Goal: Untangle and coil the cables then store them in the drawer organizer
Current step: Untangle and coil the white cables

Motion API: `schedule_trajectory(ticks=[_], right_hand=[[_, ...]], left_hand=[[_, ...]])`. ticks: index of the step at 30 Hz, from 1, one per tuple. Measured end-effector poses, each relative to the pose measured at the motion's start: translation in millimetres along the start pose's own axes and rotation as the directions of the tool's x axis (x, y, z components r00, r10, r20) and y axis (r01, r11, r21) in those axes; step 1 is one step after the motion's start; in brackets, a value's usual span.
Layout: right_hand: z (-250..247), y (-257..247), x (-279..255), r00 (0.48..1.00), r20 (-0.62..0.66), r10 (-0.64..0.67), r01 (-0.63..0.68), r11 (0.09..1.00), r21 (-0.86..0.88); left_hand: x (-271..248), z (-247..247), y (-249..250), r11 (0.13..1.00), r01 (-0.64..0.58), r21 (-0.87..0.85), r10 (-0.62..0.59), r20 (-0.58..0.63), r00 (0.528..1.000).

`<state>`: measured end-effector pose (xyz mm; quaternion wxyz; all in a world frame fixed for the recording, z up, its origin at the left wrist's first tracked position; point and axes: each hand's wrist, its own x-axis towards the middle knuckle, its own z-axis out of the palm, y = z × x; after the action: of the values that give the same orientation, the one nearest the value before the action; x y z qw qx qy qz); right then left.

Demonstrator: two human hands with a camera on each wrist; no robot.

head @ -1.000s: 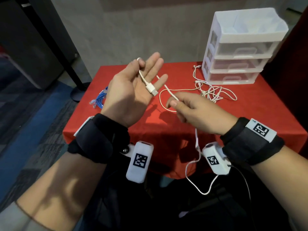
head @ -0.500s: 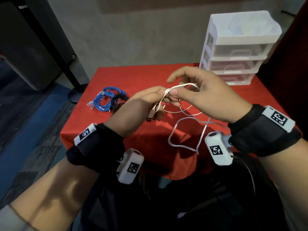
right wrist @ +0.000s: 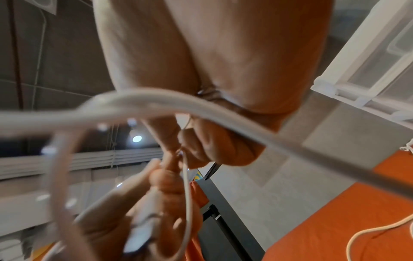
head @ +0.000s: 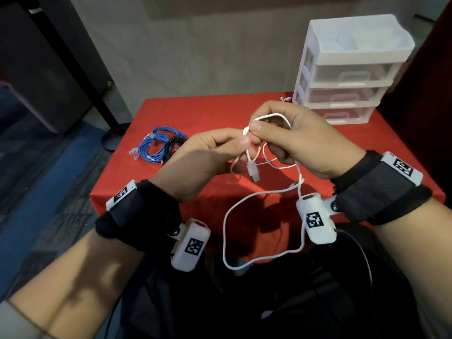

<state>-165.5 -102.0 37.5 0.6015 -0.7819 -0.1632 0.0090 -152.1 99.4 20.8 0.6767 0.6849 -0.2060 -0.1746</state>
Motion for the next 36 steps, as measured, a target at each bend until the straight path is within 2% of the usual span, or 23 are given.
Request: schedule_trajectory(ticks=[4,6,8,9,11,12,13,15,16,17,19,20,22,27,31,33,36], right_hand=[[10,1,1,1.0,-0.023,0.011,-0.01,1.0,0.01],[12,3,0,1.0,-0.007,0.023,-0.023,1.0,-0.013],[14,4,0,0.999,0.006,0.034,-0.034,0.999,-0.005],[14,5,0,0.999,0.012,0.038,-0.038,0.999,0.024],[14,5,-1,0.999,0.025,0.047,-0.049,0.993,0.107],[14,5,-1,0.998,0.032,0.046,-0.05,0.989,0.142],[13,6,0,0.998,0.038,0.044,-0.05,0.985,0.166],[12,8,0,0.998,0.052,0.036,-0.046,0.981,0.19],[12,8,0,0.998,0.055,0.032,-0.041,0.981,0.19],[11,9,-1,0.998,0.052,0.025,-0.034,0.982,0.184],[10,10,-2,0.999,0.044,0.022,-0.03,0.982,0.185],[9,12,-2,0.998,0.042,0.035,-0.043,0.979,0.2],[9,14,-2,0.997,0.043,0.063,-0.072,0.971,0.226],[7,18,-3,0.998,0.012,0.055,-0.056,0.988,0.145],[7,21,-3,0.998,-0.041,0.044,-0.039,0.992,0.121],[10,23,-3,0.996,-0.072,0.047,-0.037,0.989,0.141],[13,22,0,0.995,-0.096,0.033,-0.021,0.992,0.128]], left_hand=[[6,9,-9,0.992,-0.095,0.079,0.112,-0.252,0.961],[7,11,-14,0.987,-0.121,0.109,0.151,-0.341,0.928],[8,9,-20,0.965,-0.14,0.224,0.224,-0.414,0.882],[8,7,-23,0.926,-0.164,0.342,0.31,-0.434,0.846],[9,3,-29,0.791,-0.22,0.571,0.499,-0.394,0.772],[8,2,-31,0.73,-0.236,0.642,0.555,-0.354,0.753],[8,2,-32,0.69,-0.238,0.683,0.576,-0.319,0.753],[6,1,-32,0.669,-0.225,0.708,0.546,-0.263,0.796],[4,-1,-30,0.704,-0.218,0.676,0.491,-0.242,0.836],[3,-2,-26,0.779,-0.199,0.595,0.403,-0.233,0.885],[0,-1,-14,0.968,-0.068,0.241,0.121,-0.212,0.97],[-1,1,-6,0.999,0.017,0.033,-0.012,-0.166,0.986],[-2,4,2,0.969,0.121,-0.215,-0.145,-0.099,0.984],[-3,8,6,0.891,0.164,-0.423,-0.177,0.007,0.984],[-4,12,8,0.911,0.208,-0.355,-0.188,0.091,0.978],[-3,19,8,0.922,0.174,-0.347,-0.167,0.049,0.985],[0,28,7,0.909,0.079,-0.409,-0.136,-0.112,0.984]])
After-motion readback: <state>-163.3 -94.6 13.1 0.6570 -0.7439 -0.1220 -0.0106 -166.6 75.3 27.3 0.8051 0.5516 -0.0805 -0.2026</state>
